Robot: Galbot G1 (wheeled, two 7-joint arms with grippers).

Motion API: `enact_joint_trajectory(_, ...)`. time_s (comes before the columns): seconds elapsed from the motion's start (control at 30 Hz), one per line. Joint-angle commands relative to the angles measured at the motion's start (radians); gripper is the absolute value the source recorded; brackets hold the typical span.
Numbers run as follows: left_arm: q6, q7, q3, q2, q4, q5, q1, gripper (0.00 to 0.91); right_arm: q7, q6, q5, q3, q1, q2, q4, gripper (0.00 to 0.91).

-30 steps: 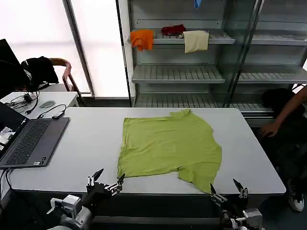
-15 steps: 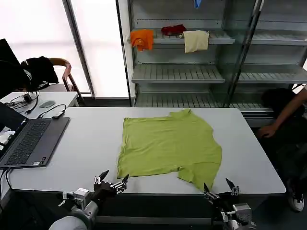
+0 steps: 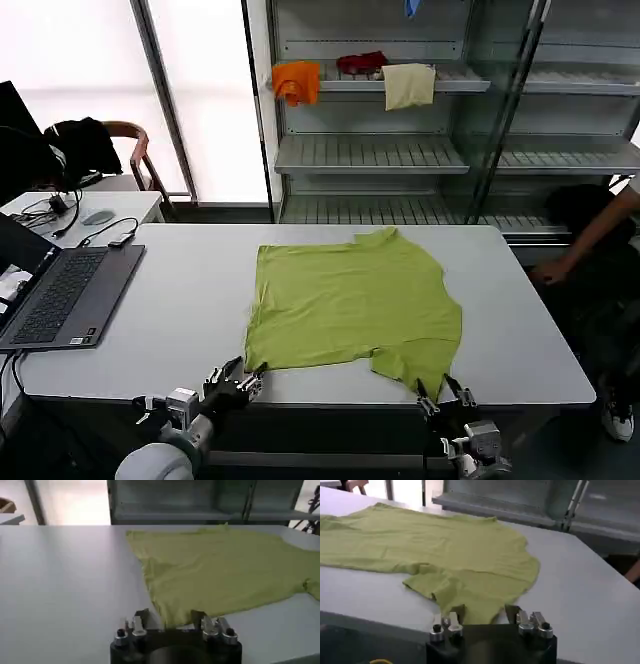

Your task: Fold and organize the clothes.

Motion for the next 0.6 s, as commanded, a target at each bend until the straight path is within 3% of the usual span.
enact_joint_trajectory(0.03, -0.003, 0.007, 0.012, -0.005, 0.023, 0.005, -0.003, 0.02, -0.005, -0.003, -0.006, -0.021, 0.009, 0.002, -0.014, 0.0)
enact_joint_trajectory(0.6, -0.056, -0.008, -0.017, 0.033, -0.104, -0.081, -0.027, 0.0, -0.006, 0.025, -0.005, 0.047, 0.016, -0.033, 0.107, 0.0)
